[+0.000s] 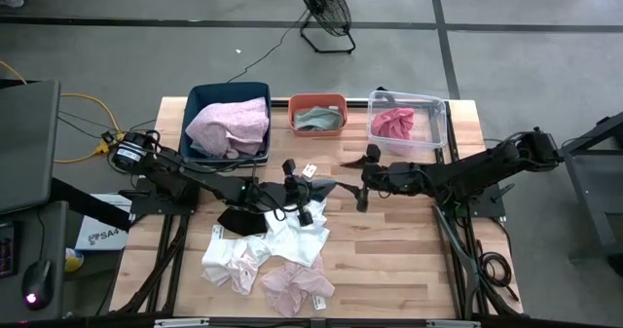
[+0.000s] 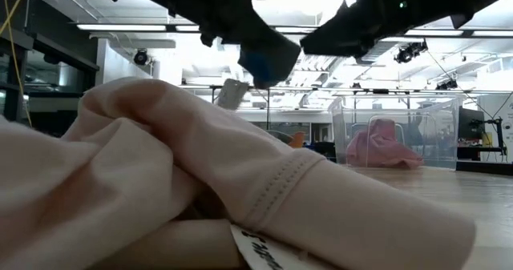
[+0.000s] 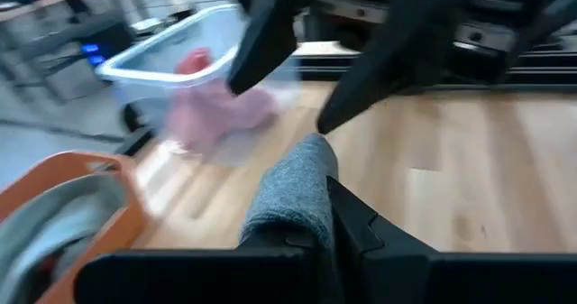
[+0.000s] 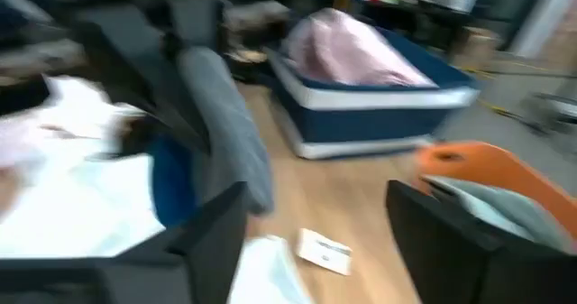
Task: Pick & Place Cloths
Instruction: Put the blue and gray sock into the orange bin
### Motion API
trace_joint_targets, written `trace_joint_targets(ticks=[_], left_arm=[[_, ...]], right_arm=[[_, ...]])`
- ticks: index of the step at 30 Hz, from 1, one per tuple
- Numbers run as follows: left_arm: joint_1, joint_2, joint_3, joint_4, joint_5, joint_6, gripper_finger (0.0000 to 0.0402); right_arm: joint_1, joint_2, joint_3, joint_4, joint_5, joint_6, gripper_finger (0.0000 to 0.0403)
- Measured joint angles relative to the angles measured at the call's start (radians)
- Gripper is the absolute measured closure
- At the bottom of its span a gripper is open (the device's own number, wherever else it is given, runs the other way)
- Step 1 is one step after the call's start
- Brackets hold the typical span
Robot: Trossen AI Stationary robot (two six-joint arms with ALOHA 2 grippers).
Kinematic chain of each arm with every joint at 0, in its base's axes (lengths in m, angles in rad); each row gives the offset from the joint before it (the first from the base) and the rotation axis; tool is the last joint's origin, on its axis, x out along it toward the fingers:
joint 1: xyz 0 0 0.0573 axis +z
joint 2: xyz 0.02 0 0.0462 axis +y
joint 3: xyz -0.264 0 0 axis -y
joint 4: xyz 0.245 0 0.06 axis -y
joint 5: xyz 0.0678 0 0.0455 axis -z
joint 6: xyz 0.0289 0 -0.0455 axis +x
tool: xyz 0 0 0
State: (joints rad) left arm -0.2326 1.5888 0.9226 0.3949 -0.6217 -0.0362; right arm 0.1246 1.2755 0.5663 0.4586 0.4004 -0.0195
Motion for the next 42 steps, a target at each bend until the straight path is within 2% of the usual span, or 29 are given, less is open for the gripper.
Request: trace_joint_targets(ticks=[3,6,14,22,32,38,42], left_arm=[[0.037,0.0,0.0,-0.01,-0.05,-0.026,0.04],[0.1,0.0,0.0,-0.005,-0.076,-0.054,0.0401],[0.308,0.0,0.0,-0.001,-0.07,-0.082,0.0401],[0.493,0.0,0.0,0.044,0.115,-0.085,0.0401],[0.632,0.004,0.016,0.149,0.226,-0.058,0.0401],[0.658,0.101,0.113,0.146,0.298,-0.07,0.0401],[0.658,0.199,0.193,0.063,0.276,-0.096,0.0401]], right_arm=[[0.0,0.0,0.0,-0.046,0.111,0.01,0.0102],[0.0,0.0,0.0,-0.078,0.154,0.037,0.0077],[0.0,0.0,0.0,-0.114,0.155,0.084,0.0068],[0.0,0.0,0.0,-0.141,0.151,0.141,0.0068],[0.002,0.0,0.0,-0.235,0.14,0.275,0.0068],[0.04,0.0,0.0,-0.238,0.143,0.289,0.0068],[0.075,0.0,0.0,-0.245,0.169,0.289,0.0068]])
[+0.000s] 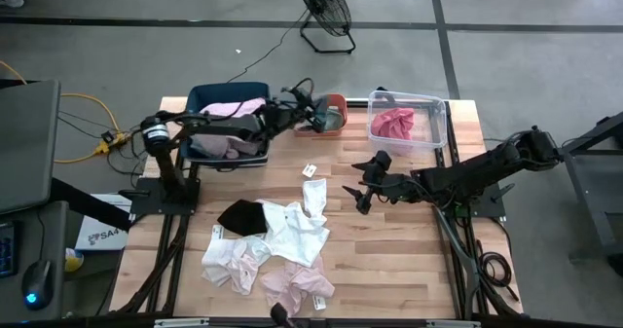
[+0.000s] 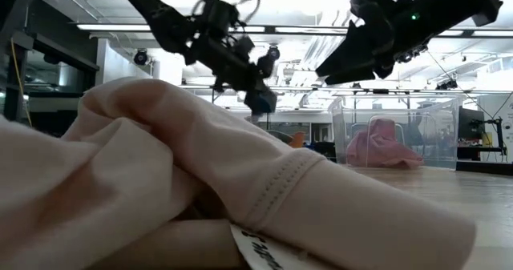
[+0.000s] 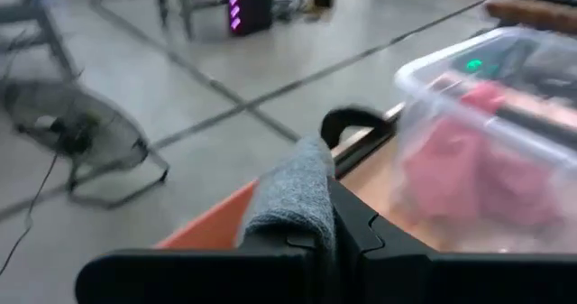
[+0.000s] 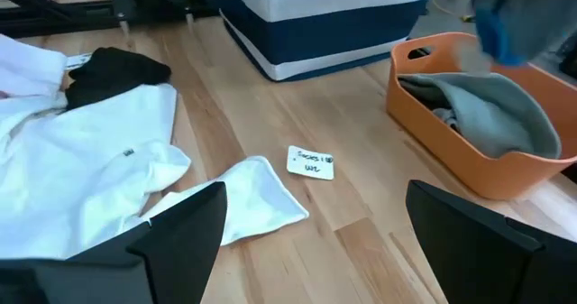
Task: Pick & Place Cloths
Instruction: Put the blue and gray sock into the orange bin
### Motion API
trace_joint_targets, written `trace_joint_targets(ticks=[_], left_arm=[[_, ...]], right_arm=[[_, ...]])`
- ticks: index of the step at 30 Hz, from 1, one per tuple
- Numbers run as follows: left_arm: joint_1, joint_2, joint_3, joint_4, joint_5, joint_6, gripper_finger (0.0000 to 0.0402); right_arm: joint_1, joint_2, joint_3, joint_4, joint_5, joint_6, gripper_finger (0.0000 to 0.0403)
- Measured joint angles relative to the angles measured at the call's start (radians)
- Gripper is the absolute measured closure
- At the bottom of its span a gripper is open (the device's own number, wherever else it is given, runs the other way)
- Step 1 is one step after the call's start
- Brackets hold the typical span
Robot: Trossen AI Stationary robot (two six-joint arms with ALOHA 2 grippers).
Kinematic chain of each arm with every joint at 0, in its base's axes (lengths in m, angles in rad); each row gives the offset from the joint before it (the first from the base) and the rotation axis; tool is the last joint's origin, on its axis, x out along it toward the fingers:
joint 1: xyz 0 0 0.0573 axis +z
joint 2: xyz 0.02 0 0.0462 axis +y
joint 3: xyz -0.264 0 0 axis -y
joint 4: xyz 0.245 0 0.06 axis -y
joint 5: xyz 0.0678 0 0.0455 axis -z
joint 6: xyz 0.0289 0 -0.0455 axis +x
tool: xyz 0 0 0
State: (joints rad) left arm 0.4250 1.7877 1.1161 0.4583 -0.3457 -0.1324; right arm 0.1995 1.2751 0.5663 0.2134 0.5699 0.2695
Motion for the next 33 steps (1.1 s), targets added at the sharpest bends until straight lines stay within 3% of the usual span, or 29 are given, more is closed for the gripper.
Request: trace_joint_targets(ticks=[6,15,22,28,33], left_arm=[[0.001,0.115,0.069,-0.055,-0.08,-0.063,0.0401],[0.006,0.143,0.078,-0.177,-0.175,-0.227,0.0401],[0.023,0.158,0.077,-0.287,-0.143,-0.398,0.0401],[0.053,0.159,0.078,-0.269,-0.018,-0.46,0.0399],[0.053,0.16,0.086,-0.278,0.0,-0.458,0.0357]], right_arm=[[0.034,0.0,0.0,-0.017,0.052,-0.001,0.0068],[0.061,0.0,0.0,-0.027,0.057,0.0,0.0068],[0.062,0.0,0.0,-0.023,0.06,0.0,0.0068],[0.062,0.0,0.0,-0.023,0.06,0.0,0.0068],[0.062,0.0,0.0,-0.023,0.058,0.0,0.0068]])
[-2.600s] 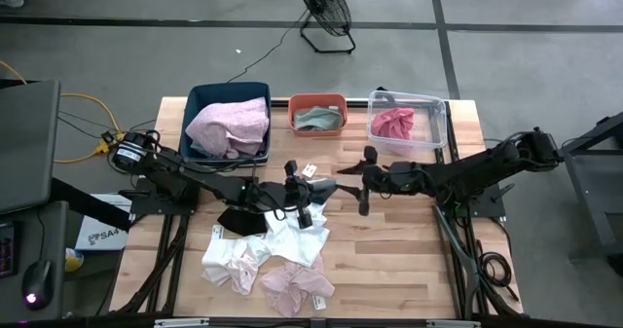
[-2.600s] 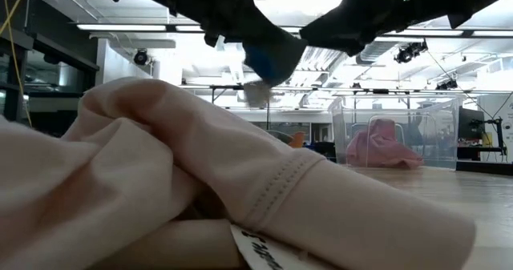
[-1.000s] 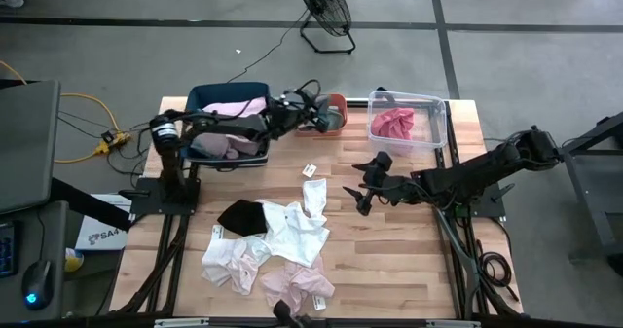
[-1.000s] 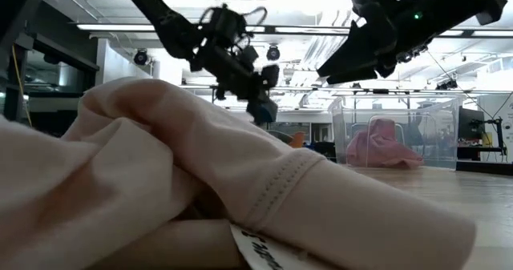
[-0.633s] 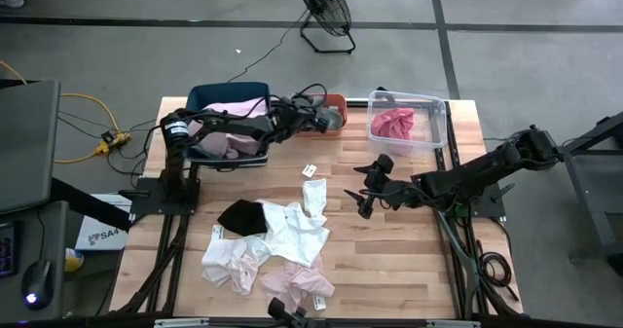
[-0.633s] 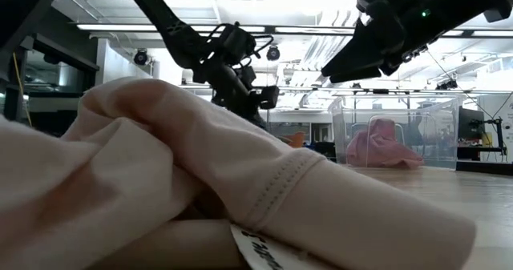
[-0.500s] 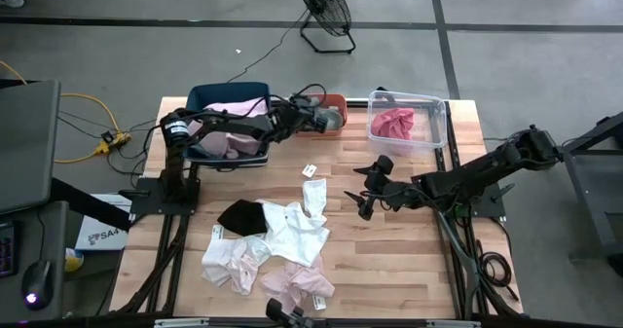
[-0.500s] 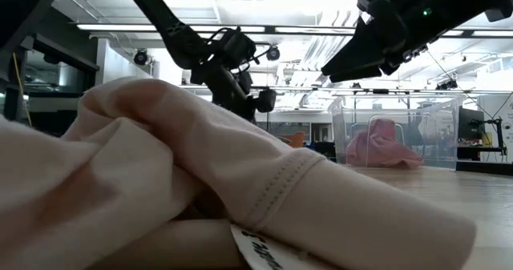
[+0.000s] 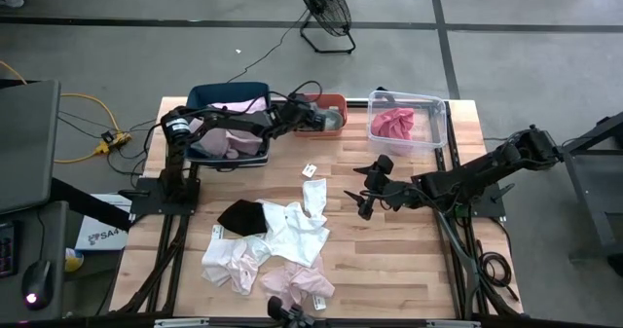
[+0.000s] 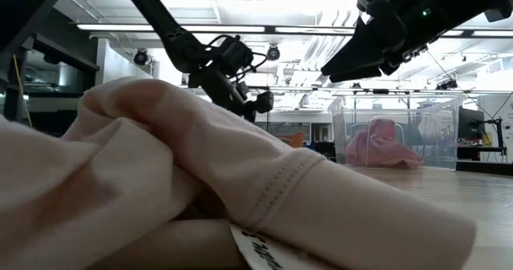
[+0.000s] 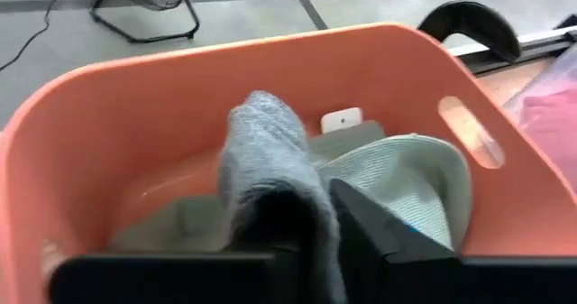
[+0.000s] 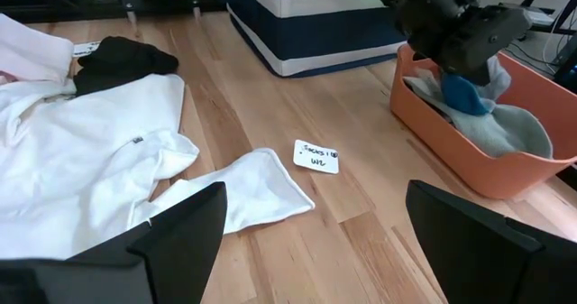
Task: Pick & Place Cloths
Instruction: Put the blue and gray sock into the orange bin
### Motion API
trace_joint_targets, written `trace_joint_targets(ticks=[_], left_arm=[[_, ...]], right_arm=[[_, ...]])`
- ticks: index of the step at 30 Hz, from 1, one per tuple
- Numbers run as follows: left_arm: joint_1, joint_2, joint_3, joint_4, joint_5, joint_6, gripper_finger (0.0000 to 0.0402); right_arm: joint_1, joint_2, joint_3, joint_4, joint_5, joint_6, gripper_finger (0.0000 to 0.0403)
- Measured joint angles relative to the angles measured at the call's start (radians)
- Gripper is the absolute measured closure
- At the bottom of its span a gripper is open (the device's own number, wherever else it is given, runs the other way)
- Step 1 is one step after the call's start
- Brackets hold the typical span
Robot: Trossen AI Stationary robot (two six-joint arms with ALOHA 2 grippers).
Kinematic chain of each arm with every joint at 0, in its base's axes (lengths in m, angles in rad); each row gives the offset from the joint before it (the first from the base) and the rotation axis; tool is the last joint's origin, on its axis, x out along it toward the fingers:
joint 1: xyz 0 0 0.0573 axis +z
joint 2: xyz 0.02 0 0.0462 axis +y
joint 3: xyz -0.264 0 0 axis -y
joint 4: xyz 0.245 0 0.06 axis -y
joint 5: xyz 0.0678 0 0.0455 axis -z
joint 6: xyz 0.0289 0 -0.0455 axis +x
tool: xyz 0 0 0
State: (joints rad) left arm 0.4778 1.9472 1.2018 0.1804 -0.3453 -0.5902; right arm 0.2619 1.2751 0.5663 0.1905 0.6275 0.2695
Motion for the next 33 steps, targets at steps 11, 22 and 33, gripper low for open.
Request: trace_joint_targets(ticks=[11,22,33], left_arm=[[-0.015,0.0,0.14,-0.032,0.122,0.132,0.0144],[-0.046,0.0,0.234,-0.257,-0.005,0.131,0.0099],[-0.031,0.0,0.234,-0.319,0.012,0.115,0.0099]], right_arm=[[0.0,0.0,0.0,0.0,-0.002,0.0,0.0068],[0.0,0.0,0.0,-0.002,-0.009,0.0,0.0068],[0.0,0.0,0.0,-0.001,-0.009,0.0,0.0068]])
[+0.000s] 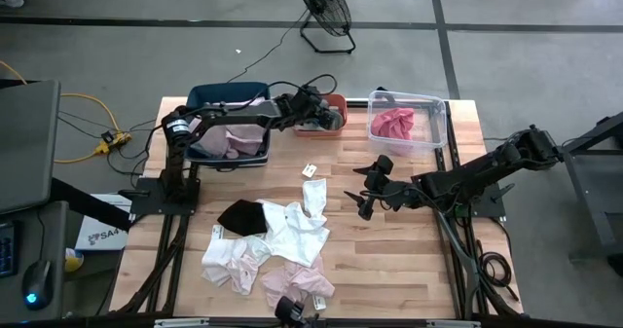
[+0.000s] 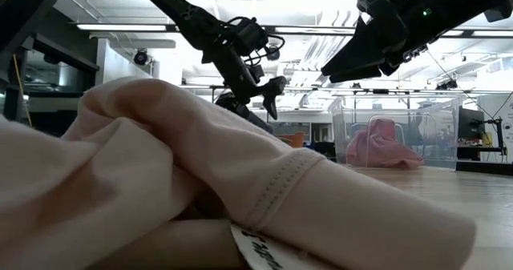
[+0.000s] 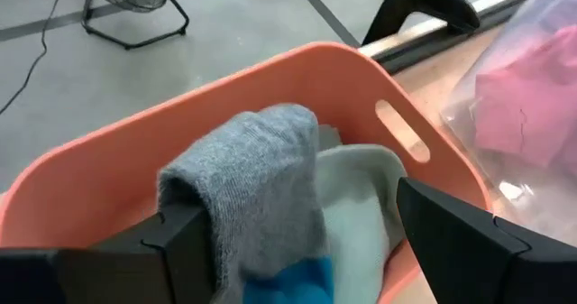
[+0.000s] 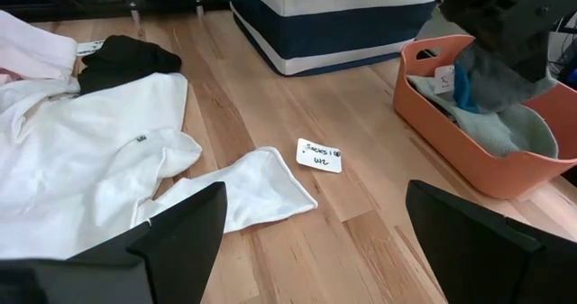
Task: Pick & Place Cloths
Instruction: Put the blue and gray sock into the orange bin
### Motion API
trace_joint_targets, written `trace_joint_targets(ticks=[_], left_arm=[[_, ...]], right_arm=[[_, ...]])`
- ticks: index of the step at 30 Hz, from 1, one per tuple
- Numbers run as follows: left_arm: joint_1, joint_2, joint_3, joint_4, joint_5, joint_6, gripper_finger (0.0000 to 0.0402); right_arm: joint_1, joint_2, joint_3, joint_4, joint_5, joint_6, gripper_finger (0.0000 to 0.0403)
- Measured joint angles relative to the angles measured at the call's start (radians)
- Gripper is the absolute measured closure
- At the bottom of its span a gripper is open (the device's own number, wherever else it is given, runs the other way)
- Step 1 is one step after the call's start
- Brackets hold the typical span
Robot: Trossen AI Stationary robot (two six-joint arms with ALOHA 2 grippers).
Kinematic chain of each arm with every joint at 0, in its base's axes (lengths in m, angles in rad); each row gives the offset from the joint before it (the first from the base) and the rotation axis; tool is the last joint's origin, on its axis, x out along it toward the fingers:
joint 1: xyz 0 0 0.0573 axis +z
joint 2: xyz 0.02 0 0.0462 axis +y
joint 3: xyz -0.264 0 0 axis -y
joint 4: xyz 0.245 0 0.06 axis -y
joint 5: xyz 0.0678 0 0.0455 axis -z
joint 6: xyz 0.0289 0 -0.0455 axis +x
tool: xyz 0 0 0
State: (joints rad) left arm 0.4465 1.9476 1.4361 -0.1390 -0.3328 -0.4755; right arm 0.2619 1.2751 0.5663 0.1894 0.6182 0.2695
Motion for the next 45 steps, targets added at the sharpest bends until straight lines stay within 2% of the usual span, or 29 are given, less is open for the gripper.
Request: trace_joint_targets(ticks=[7,17,21,28,30,37,45], left_arm=[[-0.002,0.0,0.0,-0.141,0.002,-0.006,0.0099],[-0.001,0.0,0.005,-0.164,0.004,-0.086,0.0099],[-0.002,0.009,0.071,-0.198,0.021,-0.071,0.0099],[-0.002,0.107,0.249,-0.436,0.012,-0.052,0.0099],[-0.002,0.134,0.28,-0.437,0.016,-0.045,0.0099],[-0.002,0.168,0.306,-0.447,0.056,-0.045,0.0099],[-0.003,0.167,0.331,-0.55,0.144,-0.052,0.0099]], right_arm=[[0.0,0.0,0.0,0.0,-0.006,0.0,0.0068],[0.0,0.0,0.0,-0.003,-0.017,0.025,0.0068],[0.0,0.0,0.0,-0.003,-0.017,0.024,0.0068],[0.0,0.0,0.0,-0.008,-0.018,0.025,0.0068],[0.0,0.0,0.0,-0.012,-0.018,0.024,0.0068],[0.0,0.0,0.0,-0.027,-0.019,0.024,0.0068],[0.0,0.0,0.0,-0.029,-0.019,0.023,0.0068]])
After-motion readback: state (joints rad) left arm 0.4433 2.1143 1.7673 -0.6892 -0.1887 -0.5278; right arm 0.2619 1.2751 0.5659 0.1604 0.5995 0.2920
